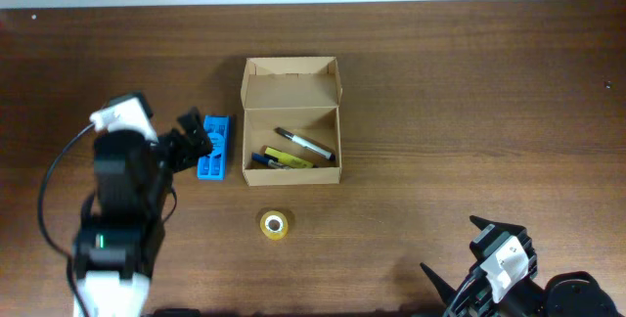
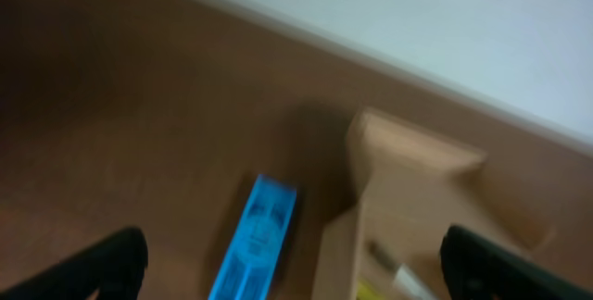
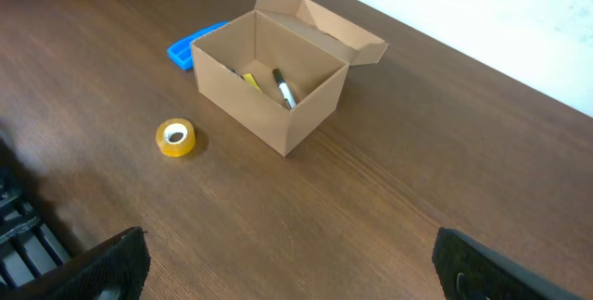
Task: Pack container
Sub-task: 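Reach the left gripper to the blue holder and grasp it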
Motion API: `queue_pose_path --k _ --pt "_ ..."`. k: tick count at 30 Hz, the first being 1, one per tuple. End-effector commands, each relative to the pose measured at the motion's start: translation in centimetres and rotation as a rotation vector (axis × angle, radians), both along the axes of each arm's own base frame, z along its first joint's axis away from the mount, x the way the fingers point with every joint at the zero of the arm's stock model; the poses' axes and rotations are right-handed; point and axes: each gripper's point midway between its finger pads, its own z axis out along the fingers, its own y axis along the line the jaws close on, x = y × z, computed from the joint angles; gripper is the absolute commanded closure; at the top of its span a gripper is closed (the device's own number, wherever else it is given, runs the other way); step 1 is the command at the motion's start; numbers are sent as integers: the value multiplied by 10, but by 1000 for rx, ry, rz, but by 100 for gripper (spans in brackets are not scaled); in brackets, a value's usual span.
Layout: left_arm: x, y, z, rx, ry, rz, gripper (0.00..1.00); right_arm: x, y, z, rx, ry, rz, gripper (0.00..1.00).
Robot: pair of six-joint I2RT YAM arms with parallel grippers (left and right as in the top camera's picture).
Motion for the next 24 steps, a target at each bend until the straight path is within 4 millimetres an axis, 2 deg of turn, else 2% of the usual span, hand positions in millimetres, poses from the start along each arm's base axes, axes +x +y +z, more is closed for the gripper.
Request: queue_pose_path --k 1,7,13,19,24 --pt "12 0 -4 22 106 -5 0 1 -1 0 4 2 -12 1" --pt "19 0 -24 26 196 -6 0 1 -1 0 4 2 -12 1" --pt "29 -2 -71 71 408 -57 0 1 -1 0 4 2 -12 1" --pt "48 -11 -104 83 528 -139 0 1 -1 0 4 2 -12 1" --pt "52 -16 -133 58 607 -198 0 1 -1 0 4 2 -12 1"
